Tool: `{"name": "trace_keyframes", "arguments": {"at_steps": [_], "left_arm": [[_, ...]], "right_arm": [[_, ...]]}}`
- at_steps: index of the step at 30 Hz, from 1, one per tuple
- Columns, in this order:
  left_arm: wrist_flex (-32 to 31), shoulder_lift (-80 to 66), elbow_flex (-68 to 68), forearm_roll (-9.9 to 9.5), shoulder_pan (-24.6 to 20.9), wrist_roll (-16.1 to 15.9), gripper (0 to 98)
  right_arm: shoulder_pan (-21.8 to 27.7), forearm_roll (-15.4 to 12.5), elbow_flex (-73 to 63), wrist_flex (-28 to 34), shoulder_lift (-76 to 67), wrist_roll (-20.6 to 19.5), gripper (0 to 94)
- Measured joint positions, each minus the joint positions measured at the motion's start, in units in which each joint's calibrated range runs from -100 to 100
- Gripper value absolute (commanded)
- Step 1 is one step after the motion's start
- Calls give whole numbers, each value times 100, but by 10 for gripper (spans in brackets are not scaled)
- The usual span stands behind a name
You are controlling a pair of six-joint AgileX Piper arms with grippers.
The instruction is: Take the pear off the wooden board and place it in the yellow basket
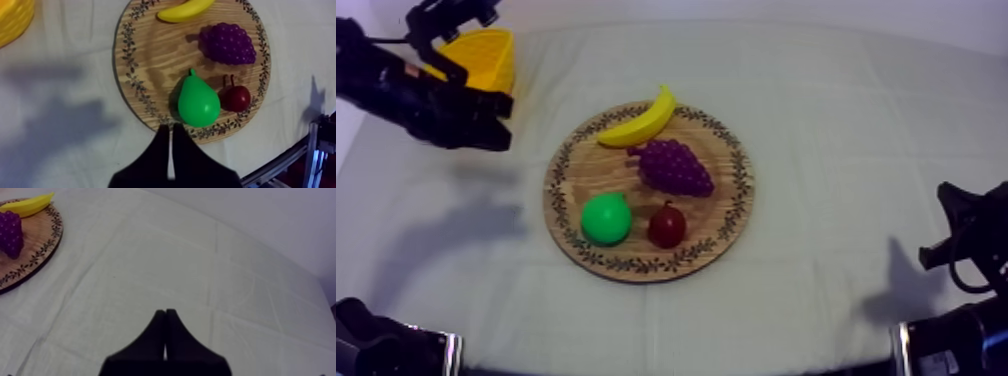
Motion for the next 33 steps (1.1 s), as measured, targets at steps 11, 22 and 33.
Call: {"name": "trace_keyframes", "arguments": {"at_steps": [11, 22, 33], "left_arm": [[519, 1147, -1179, -388, 699, 860, 11], [868, 1765, -2000, -619, 1071, 1496, 3], [945, 1783, -2370, -763, 1163, 1715, 200]], "right_arm": [[0, 0, 0, 0, 0, 0, 2], [0, 0, 0, 0, 0, 0, 2], [0, 0, 0, 0, 0, 0, 2]]}}
